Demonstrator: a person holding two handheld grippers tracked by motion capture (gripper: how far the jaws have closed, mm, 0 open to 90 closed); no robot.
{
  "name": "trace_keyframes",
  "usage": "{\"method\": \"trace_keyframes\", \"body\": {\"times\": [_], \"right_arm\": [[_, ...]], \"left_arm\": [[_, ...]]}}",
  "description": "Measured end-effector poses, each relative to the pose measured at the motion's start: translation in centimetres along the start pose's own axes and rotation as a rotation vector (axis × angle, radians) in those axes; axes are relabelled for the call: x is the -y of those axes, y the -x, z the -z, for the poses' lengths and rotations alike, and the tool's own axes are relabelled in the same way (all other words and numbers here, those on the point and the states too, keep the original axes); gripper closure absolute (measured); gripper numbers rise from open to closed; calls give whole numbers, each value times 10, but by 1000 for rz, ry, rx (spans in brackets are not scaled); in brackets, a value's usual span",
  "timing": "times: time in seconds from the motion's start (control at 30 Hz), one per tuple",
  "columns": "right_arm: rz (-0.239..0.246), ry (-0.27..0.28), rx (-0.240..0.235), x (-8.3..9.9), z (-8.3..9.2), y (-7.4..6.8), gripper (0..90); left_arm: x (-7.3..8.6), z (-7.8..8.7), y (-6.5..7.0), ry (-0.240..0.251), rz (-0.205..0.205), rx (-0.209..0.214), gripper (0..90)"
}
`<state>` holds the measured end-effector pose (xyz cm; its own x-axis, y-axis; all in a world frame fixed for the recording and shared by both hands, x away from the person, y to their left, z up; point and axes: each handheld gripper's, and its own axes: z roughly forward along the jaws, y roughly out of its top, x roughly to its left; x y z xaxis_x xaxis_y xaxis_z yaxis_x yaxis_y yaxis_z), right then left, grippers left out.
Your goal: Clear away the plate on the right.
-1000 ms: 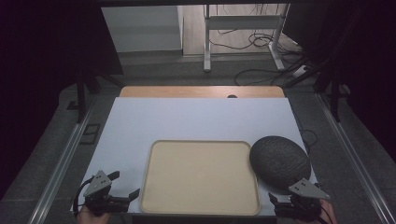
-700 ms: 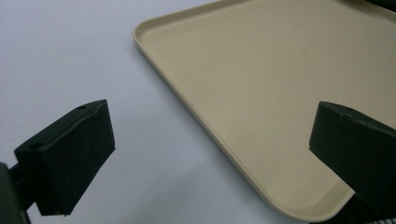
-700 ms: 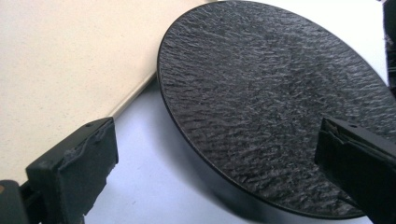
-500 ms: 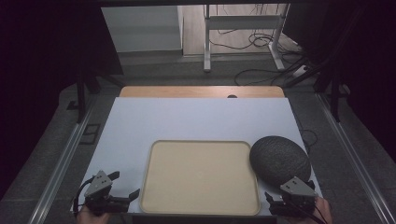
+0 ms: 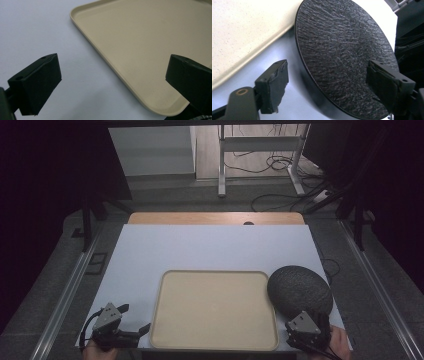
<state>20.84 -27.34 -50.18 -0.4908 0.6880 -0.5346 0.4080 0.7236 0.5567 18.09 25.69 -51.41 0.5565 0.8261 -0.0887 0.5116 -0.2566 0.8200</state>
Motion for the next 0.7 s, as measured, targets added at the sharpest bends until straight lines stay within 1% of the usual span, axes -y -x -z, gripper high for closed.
{"method": "trace_keyframes", "body": {"times": [0.03, 0.13, 0.17, 0.2, 0.23, 0.27, 0.43, 0.5, 0.7], "right_arm": [[11, -4, 8, -1, 0, -1, 210], [68, -11, 32, -3, -2, -4, 250], [95, -17, 42, -3, -3, -6, 261], [108, -18, 46, -4, -4, -7, 272], [148, -29, 57, -5, -6, -9, 297], [148, -29, 57, -5, -6, -9, 297], [226, -49, 94, -6, -9, -14, 360], [248, -57, 103, -6, -10, -15, 379], [358, -77, 146, -7, -15, -22, 441]], "left_arm": [[0, 0, 0, -2, -1, 0, 0], [0, 0, 0, -4, -3, 0, 0], [0, 0, 0, -5, -3, 0, 0], [0, 0, 0, -5, -4, 0, 0], [0, 0, 0, -6, -4, 0, 0], [0, 0, 0, -6, -4, 0, 0], [0, -1, 0, -10, -6, 0, 0], [0, -1, 0, -12, -7, 0, 0], [0, -1, 0, -15, -9, 0, 0]]}}
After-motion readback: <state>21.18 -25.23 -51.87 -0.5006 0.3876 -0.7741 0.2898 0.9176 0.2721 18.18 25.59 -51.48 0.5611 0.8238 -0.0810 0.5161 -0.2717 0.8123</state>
